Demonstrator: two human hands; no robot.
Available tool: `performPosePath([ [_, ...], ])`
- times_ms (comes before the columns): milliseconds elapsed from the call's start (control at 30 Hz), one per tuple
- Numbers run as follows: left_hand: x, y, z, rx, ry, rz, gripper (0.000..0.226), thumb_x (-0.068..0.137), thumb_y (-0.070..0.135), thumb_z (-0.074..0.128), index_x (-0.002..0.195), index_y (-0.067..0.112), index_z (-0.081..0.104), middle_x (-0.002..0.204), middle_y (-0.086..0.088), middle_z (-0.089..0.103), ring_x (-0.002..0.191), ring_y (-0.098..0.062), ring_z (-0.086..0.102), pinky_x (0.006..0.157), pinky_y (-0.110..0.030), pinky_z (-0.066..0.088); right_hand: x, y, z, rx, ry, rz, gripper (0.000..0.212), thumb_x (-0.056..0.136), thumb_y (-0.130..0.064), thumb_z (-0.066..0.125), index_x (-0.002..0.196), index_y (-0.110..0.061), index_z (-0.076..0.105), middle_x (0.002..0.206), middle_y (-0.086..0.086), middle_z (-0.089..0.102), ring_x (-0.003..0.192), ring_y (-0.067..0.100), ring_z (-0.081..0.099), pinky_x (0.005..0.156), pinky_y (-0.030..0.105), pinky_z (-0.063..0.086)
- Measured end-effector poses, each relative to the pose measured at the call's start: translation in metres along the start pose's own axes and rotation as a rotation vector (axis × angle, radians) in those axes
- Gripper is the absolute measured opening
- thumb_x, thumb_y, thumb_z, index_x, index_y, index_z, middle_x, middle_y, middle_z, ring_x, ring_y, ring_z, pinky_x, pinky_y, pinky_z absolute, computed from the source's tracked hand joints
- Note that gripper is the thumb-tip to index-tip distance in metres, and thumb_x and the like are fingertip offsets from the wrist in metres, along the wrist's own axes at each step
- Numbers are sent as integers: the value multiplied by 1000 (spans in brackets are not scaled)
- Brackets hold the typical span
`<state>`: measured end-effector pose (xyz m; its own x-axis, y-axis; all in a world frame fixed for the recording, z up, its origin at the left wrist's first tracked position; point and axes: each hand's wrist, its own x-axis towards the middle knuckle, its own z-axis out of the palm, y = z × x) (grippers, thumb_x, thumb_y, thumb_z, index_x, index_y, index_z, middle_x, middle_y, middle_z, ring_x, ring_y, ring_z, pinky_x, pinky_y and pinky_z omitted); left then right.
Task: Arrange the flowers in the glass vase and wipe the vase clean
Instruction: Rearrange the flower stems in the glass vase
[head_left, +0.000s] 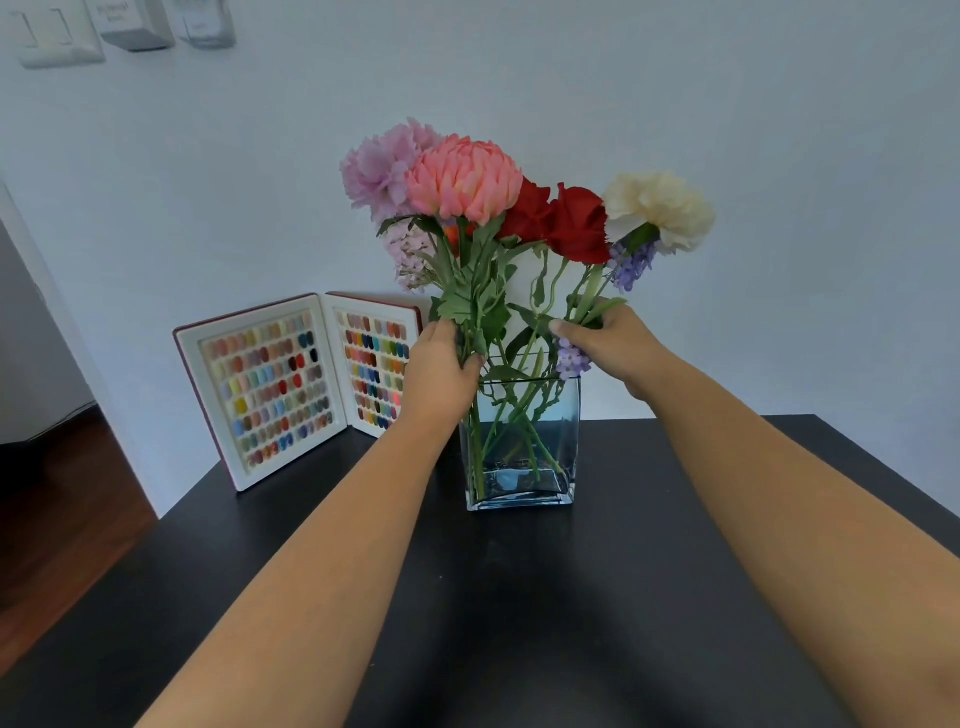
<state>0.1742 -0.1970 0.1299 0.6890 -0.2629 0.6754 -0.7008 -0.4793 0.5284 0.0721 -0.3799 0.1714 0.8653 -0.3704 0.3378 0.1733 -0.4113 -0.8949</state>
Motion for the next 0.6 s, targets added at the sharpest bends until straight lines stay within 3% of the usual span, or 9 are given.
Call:
performPosePath([
  [67,1,0,0,-6,-5,-4,26,89,13,71,109,2,59,101,0,48,87,-18,51,75,-27,39,4,-7,2,-3,-75,13,22,87,-17,69,70,-8,60,45,-1,57,43,16,55,50,33,55],
  [133,2,0,0,-15,-5,-10,26,89,13,71,109,2,59,101,0,48,88,-19,52,75,-28,40,8,-14,5,-28,-108,22,16,85,-12,71,74,-10,59,45,0,54,39,14,49,42,26,47],
  [233,2,-1,-1,-19,-14,-13,25,89,13,71,107,2,58,100,-2,48,89,-24,56,75,-31,45,18,-19,9,-78,-79,24,16,82,-9,73,85,-18,60,49,-10,59,37,0,50,41,13,42],
  [300,2,-1,-1,-19,-22,-11,25,89,13,71,106,1,58,100,-3,49,90,-28,59,76,-35,50,24,-18,11,-127,-39,28,16,81,-10,73,91,-17,62,59,-9,62,46,-1,54,49,14,44],
  [400,2,-1,-2,-23,-28,-10,26,89,14,71,108,1,59,101,-1,48,92,-28,60,77,-35,50,30,-20,9,-232,45,43,18,79,-12,72,96,-7,69,79,5,67,71,17,59,70,27,51],
  [600,4,-4,0,0,-19,-5,27,88,15,72,108,1,60,100,-2,49,90,-27,61,74,-30,46,37,-56,-9,-383,135,-48,19,76,-11,70,91,-1,68,88,14,69,82,26,63,75,35,54],
])
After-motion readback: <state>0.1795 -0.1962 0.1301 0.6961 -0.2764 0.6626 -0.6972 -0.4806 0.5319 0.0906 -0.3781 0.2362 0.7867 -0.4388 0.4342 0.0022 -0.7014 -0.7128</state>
